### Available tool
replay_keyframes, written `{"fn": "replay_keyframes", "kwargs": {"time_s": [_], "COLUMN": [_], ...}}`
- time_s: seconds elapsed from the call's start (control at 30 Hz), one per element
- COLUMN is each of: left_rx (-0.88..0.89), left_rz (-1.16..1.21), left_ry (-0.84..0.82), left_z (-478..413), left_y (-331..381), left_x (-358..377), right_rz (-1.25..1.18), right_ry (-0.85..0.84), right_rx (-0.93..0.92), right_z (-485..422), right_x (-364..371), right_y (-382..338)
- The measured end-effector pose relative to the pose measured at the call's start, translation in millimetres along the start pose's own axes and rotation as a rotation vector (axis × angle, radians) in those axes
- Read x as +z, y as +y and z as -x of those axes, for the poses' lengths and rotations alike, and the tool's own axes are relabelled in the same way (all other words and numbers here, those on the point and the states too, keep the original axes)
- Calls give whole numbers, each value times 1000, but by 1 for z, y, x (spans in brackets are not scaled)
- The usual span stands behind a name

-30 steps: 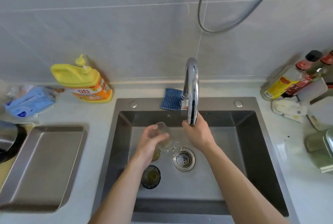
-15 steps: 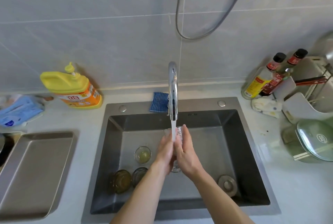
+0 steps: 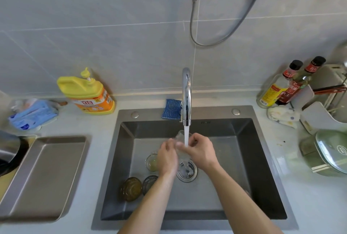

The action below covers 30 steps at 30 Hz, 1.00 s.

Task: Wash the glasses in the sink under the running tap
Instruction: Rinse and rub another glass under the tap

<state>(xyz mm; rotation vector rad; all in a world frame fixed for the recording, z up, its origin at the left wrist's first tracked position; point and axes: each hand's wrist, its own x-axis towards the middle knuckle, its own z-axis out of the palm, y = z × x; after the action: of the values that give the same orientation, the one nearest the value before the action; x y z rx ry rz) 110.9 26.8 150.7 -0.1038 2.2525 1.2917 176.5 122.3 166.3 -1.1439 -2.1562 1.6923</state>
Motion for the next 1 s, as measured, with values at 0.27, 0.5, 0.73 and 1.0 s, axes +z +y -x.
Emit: {"fn": "replay_keyframes", "kwargs": {"time_s": [0.27, 0.5, 0.73, 1.0], "left_rx": [-543, -449, -644, -662], "left_rz": [725, 637, 711, 829], "left_ry": [-195, -184, -407, -295], "left_z": [-12, -18, -8, -14], "left_y": [-23, -23, -2, 2], "left_x": [-7, -11, -1, -7], "right_rz": [-115, -9, -118, 325], "right_ry": [-73, -422, -506, -314], "right_rx": [100, 95, 86, -234], "right_z": [16, 15, 24, 17], "right_x": [12, -12, 3, 16], "right_y": [14, 23, 27, 40]}}
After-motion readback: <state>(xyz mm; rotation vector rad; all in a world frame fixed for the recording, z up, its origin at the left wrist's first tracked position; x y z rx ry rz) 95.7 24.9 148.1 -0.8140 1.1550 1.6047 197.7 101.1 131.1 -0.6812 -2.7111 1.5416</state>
